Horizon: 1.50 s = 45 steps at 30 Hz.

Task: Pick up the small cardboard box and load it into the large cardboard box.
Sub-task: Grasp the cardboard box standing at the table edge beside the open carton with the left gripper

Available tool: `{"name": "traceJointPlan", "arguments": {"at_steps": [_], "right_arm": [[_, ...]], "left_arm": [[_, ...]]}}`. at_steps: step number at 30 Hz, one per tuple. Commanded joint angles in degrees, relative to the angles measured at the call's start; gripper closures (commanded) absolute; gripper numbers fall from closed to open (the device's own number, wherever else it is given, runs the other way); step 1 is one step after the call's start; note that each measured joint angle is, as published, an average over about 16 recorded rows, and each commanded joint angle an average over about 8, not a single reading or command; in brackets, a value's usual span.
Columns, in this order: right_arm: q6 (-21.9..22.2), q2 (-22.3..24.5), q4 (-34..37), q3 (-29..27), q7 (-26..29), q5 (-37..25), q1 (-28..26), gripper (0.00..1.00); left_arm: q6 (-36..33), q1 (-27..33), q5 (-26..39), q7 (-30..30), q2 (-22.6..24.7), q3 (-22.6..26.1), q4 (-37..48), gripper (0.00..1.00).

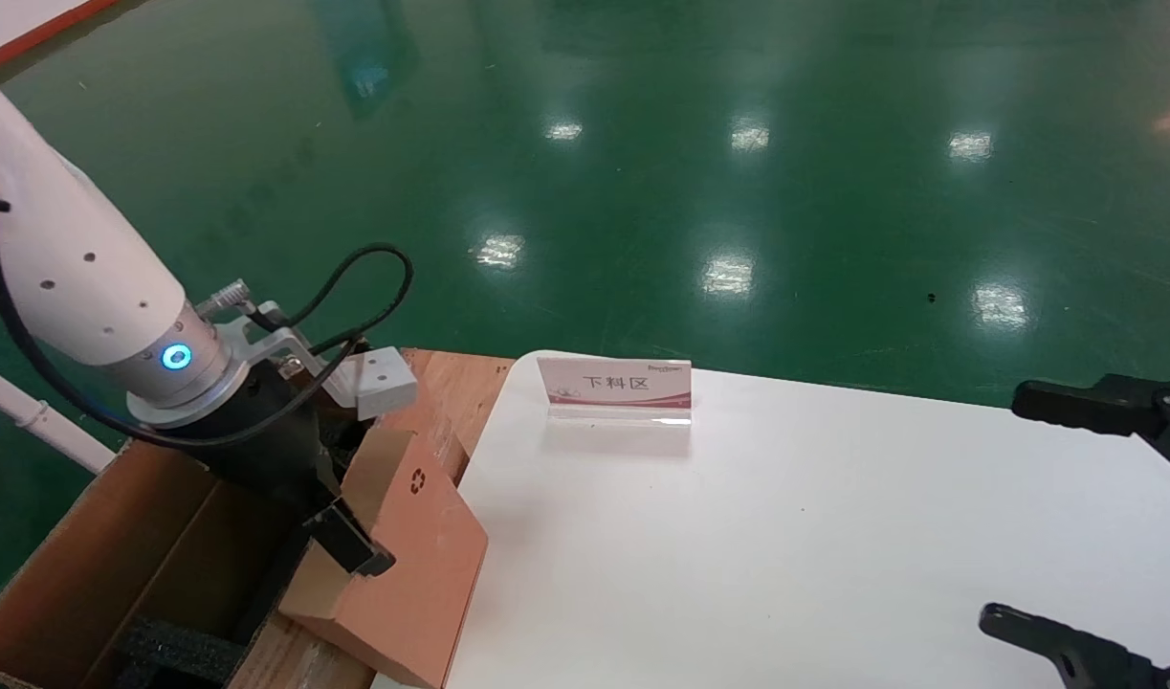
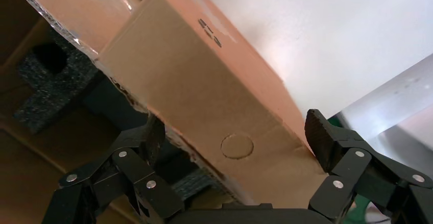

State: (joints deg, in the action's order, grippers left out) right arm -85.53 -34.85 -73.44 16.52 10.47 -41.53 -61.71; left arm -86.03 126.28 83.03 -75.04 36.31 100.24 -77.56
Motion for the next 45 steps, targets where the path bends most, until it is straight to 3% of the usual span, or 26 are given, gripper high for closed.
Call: {"name": "traceJointPlan", "arguments": {"at_steps": [1, 3, 9, 10, 11, 12, 45], "right_arm": [[0.01, 0.00, 0.00, 0.00, 0.00, 0.01, 0.00, 0.01], [0.01, 0.00, 0.01, 0.01, -0.01, 0.01, 0.00, 0.23], [0.02, 0.01, 0.01, 0.01, -0.01, 0.01, 0.00, 0.97], [0.02, 0.01, 0.01, 0.01, -0.01, 0.01, 0.00, 1.00], [0.02, 0.01, 0.01, 0.01, -0.01, 0.01, 0.00, 1.00], [0.02, 0.01, 0.01, 0.01, -0.01, 0.01, 0.00, 1.00], [0.01, 0.00, 0.01, 0.00, 0.00, 0.01, 0.00, 1.00]], "left_arm": [[0.15, -0.13, 0.39, 0.18, 0.19, 0.33, -0.04, 0.00], [0.17, -0.17, 0.54, 0.29, 0.29, 0.50, -0.08, 0.00], [0.15, -0.19, 0.56, 0.23, 0.27, 0.43, -0.08, 0.73], [0.15, -0.19, 0.53, 0.21, 0.24, 0.39, -0.08, 0.85], [0.14, -0.19, 0.50, 0.19, 0.22, 0.36, -0.07, 0.98], [0.14, -0.18, 0.47, 0.17, 0.20, 0.32, -0.06, 1.00], [0.06, -0.07, -0.09, 0.27, 0.25, -0.09, 0.58, 1.00]]}}
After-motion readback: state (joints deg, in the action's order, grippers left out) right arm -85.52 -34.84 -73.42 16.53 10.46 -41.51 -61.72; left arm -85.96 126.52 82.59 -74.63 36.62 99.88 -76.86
